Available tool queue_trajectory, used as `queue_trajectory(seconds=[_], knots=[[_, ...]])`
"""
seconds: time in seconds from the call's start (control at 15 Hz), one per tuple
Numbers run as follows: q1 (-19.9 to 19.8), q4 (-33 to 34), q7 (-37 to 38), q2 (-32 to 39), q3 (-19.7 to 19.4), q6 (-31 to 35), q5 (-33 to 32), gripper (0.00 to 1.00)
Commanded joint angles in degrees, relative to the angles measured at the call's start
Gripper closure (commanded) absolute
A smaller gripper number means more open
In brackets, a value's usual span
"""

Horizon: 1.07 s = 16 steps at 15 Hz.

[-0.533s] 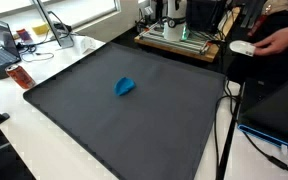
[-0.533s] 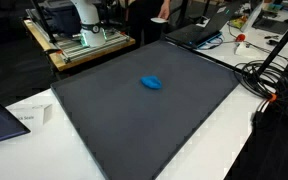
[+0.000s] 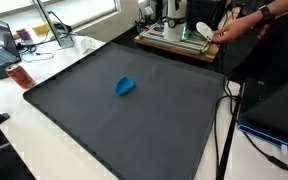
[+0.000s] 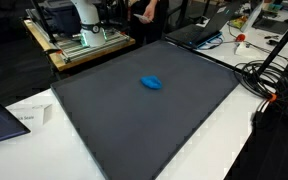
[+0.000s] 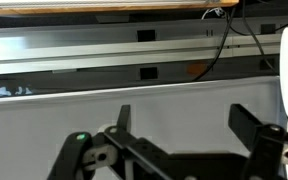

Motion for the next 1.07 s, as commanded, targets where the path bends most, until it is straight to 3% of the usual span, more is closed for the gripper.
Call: queue_trajectory(seconds=[0.0, 0.53, 1.0], knots=[[0.2, 0.6, -2.4, -0.3, 0.5, 1.1, -0.5, 0.00], [3.6, 1.8, -17.9, -2.4, -3.5, 9.2, 1.1, 0.00], [8.0, 2.1, -33.4, -3.7, -11.3, 8.5, 3.6, 0.00]])
